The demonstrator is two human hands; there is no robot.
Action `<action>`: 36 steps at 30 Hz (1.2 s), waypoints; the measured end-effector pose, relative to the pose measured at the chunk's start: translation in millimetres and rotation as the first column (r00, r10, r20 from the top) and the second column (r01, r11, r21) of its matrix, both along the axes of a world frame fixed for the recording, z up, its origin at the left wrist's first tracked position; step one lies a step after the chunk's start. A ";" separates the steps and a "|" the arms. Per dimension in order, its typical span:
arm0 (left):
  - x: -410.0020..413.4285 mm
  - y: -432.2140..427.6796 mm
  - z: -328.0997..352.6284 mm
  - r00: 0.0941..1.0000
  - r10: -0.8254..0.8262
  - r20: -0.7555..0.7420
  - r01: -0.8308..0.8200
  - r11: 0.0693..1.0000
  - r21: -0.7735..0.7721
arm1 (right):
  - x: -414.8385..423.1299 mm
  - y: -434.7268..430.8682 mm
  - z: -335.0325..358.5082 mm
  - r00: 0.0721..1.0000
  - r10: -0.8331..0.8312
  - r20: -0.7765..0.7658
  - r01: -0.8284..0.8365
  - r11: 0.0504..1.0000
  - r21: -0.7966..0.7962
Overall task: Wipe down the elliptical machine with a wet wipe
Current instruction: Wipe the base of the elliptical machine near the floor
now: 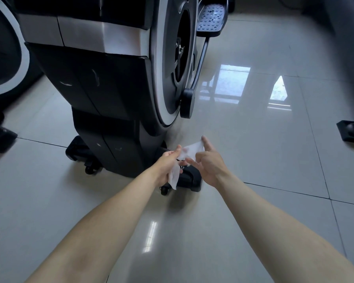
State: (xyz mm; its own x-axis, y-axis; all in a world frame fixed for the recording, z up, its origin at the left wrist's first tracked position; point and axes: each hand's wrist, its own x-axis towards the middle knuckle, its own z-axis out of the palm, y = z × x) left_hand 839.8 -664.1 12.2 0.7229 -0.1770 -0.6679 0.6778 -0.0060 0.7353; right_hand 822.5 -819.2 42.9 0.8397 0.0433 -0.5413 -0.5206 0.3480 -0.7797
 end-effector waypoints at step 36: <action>1.2 -2.9 7.3 0.962 0.246 0.116 -0.214 0.948 -0.234 | -1.7 -15.9 -8.6 0.987 -0.156 0.041 0.160 0.979 -0.130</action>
State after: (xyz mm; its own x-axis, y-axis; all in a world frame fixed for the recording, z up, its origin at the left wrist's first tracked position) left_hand 841.0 -666.9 19.5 0.8456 -0.1241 -0.5192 0.5302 0.3081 0.7899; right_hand 820.8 -835.1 34.3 0.8463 -0.1613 -0.5077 -0.4428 0.3168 -0.8388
